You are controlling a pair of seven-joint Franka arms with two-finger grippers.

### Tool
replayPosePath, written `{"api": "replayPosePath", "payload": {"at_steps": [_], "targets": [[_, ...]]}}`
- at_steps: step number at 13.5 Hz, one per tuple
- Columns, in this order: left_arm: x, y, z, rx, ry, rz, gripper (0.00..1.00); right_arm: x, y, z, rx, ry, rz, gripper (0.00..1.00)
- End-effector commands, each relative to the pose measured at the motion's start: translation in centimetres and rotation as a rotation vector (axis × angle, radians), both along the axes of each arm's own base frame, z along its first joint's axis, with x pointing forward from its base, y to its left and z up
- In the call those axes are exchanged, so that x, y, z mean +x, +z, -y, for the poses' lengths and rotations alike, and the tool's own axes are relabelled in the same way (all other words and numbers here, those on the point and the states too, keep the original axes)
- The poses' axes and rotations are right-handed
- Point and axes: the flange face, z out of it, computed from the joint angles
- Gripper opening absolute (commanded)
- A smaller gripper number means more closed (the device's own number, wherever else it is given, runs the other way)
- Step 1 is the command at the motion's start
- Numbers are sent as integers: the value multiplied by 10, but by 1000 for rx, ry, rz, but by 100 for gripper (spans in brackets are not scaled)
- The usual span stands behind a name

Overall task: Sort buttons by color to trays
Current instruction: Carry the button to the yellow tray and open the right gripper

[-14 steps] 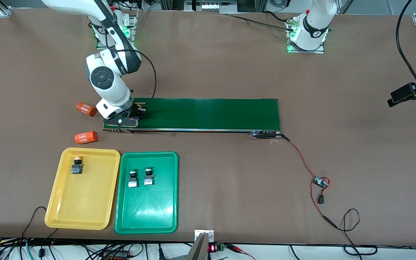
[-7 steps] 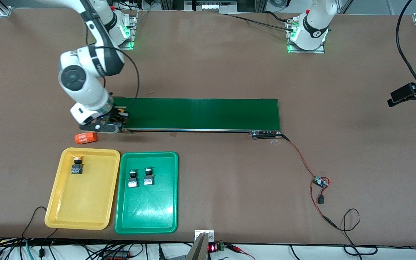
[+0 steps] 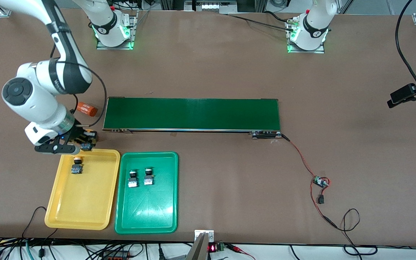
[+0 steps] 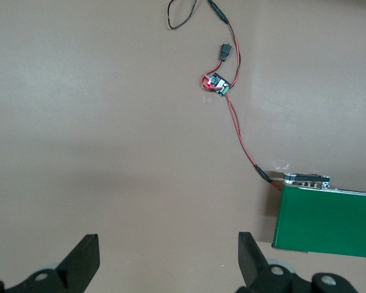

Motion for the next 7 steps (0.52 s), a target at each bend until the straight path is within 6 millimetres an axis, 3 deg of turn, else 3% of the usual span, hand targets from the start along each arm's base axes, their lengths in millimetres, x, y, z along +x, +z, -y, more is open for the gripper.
{"api": "replayPosePath", "payload": {"at_steps": [1, 4, 7], "targets": [[-2, 3, 1, -14, -16, 13, 100, 20, -34, 5, 12, 60, 20, 17], [-1, 4, 5, -10, -24, 14, 100, 26, -84, 18, 17, 101, 16, 15], [-1, 4, 5, -11, -23, 15, 100, 29, -118, 37, 20, 141, -11, 15]]}}
